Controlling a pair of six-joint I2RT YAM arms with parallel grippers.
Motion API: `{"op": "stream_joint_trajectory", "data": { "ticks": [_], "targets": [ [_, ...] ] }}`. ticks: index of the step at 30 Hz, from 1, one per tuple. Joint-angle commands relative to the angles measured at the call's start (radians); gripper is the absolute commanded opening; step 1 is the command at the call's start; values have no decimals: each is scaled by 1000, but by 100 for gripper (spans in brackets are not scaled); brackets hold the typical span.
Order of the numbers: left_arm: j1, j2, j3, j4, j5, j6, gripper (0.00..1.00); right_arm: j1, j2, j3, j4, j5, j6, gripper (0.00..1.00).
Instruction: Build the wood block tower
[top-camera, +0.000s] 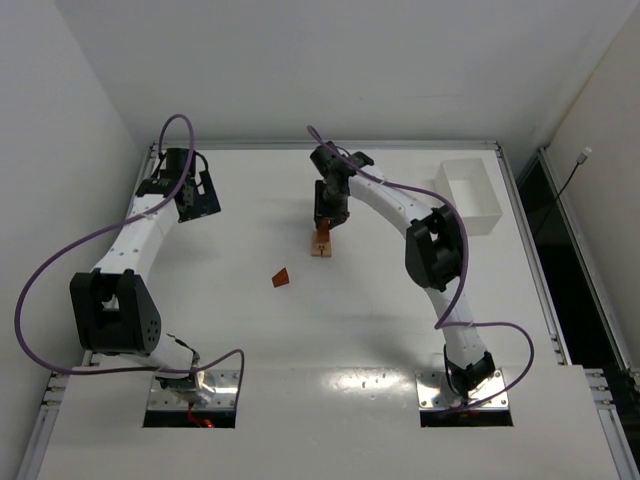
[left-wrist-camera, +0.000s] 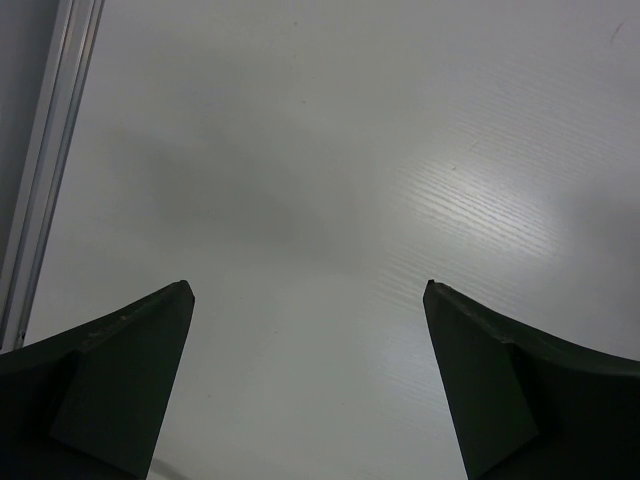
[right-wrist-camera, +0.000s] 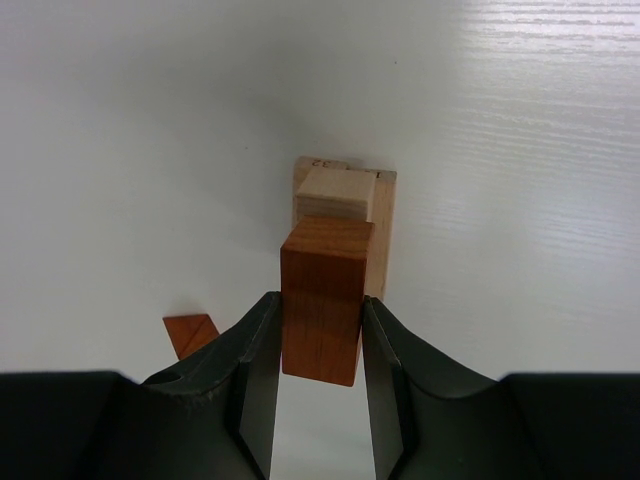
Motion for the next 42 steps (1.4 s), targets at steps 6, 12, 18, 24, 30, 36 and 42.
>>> {"op": "stream_joint_trajectory", "data": {
  "ticks": [6, 12, 18, 24, 30, 36, 42],
  "targets": [
    [-9, 22, 36, 22, 8, -2, 100, 7, 6, 67, 24, 9, -6, 0],
    [-9, 31, 45, 22, 8, -2, 100, 17, 15, 67, 24, 9, -6, 0],
    [-9, 40, 55, 22, 8, -2, 100, 17, 25, 76, 24, 9, -6, 0],
    [-9, 40, 55, 22, 8, -2, 100, 17, 43, 85, 24, 18, -6, 0],
    [-9, 40, 55, 22, 17, -2, 100, 17, 43, 85, 24, 27, -6, 0],
    [-9, 49, 55, 22, 26, -2, 100, 17, 43, 76, 24, 27, -6, 0],
    [-9, 68, 73, 22, 26, -2, 100, 8, 34, 67, 33, 27, -15, 0]
  ]
}}
